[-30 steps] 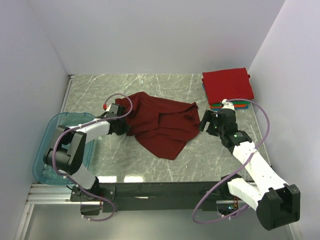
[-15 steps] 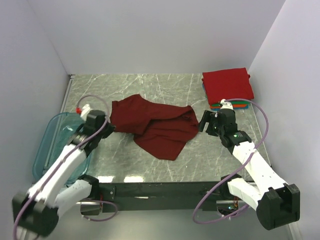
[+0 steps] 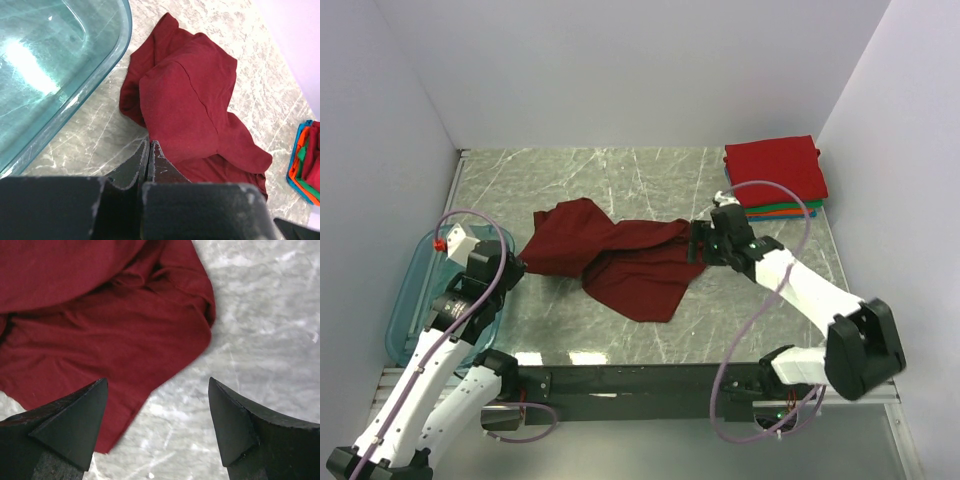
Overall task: Fold and stack the t-shirts
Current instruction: Flatten the tshirt out
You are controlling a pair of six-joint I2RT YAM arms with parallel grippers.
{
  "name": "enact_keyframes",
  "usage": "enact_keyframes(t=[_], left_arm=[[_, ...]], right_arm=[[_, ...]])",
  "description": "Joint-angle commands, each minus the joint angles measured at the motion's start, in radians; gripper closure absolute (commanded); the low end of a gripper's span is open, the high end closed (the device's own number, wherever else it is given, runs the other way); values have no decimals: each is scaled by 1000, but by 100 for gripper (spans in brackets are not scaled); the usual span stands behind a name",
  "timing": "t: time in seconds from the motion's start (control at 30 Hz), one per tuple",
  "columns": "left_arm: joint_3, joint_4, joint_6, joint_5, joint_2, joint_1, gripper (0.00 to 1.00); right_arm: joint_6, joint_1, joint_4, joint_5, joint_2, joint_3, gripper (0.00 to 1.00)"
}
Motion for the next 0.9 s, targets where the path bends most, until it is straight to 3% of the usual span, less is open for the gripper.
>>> enact_keyframes(t=[0.0, 0.4, 0.57, 0.77, 0.83, 0.87], left_arm=[[42, -7, 4, -38, -13, 0, 99], [10, 21, 17, -29, -37, 0, 99], [1, 29, 21, -9, -28, 0, 99], [-1, 29, 14, -17, -28, 0, 99], [-5, 30, 13, -17, -33, 0, 99], [-7, 32, 13, -17, -34, 0, 99]], right_arm=[[52, 8, -20, 49, 81, 145, 13], [17, 54, -192, 214, 591, 668, 15], [-46, 54, -254, 236, 768, 826, 21], [-41, 54, -297, 276, 865, 917, 32], [-35, 54, -300, 296, 882, 914, 40], [-29, 54, -304, 300, 886, 912, 49]])
